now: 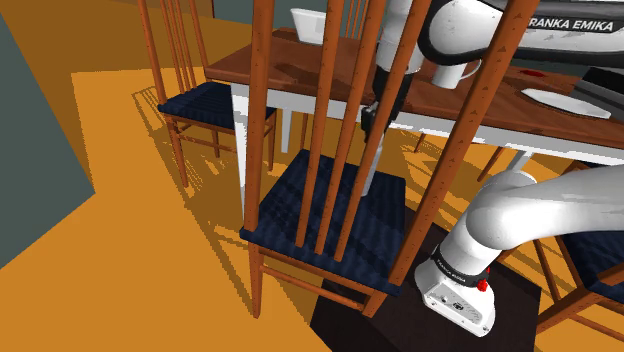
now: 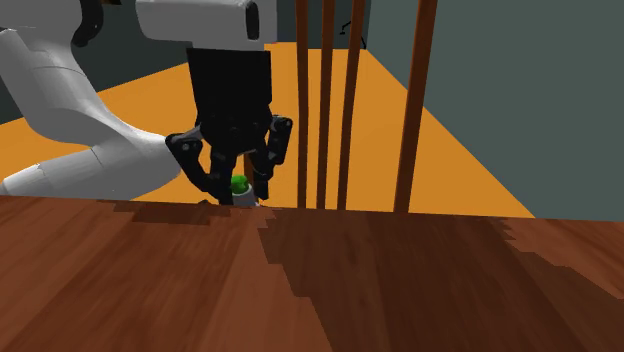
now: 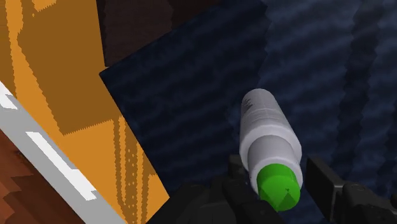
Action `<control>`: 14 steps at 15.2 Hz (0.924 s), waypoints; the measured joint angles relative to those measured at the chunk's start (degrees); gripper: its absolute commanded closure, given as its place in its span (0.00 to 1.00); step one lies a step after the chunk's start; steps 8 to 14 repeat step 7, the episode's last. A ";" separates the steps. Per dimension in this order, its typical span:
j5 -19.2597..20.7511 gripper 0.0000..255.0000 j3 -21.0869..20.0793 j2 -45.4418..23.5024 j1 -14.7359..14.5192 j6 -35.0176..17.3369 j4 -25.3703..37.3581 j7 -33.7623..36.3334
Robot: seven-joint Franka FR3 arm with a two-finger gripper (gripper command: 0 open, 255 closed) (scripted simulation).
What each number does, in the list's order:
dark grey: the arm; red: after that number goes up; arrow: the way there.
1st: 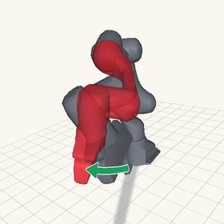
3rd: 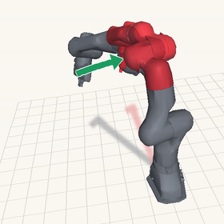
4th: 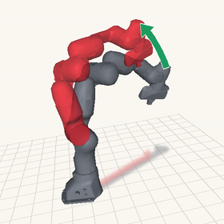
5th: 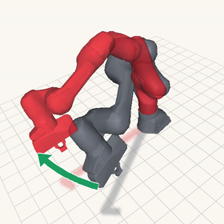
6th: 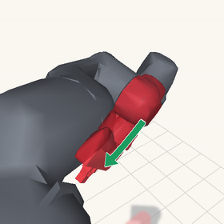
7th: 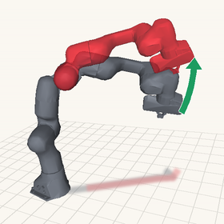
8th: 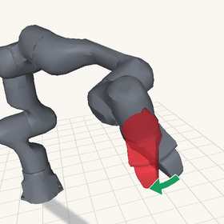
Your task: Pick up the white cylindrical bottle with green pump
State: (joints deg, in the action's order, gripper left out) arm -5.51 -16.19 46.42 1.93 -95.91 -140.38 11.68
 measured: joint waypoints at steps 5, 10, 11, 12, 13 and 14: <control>0.54 1.00 0.57 -0.63 0.34 3.71 4.36 -0.25; 0.66 1.00 0.72 -0.72 0.40 4.84 5.59 -0.29; 0.66 1.00 0.72 -0.72 0.40 4.84 5.59 -0.29; 0.66 1.00 0.72 -0.72 0.40 4.84 5.59 -0.29; 0.66 1.00 0.72 -0.72 0.40 4.84 5.59 -0.29; 0.66 1.00 0.72 -0.72 0.40 4.84 5.59 -0.29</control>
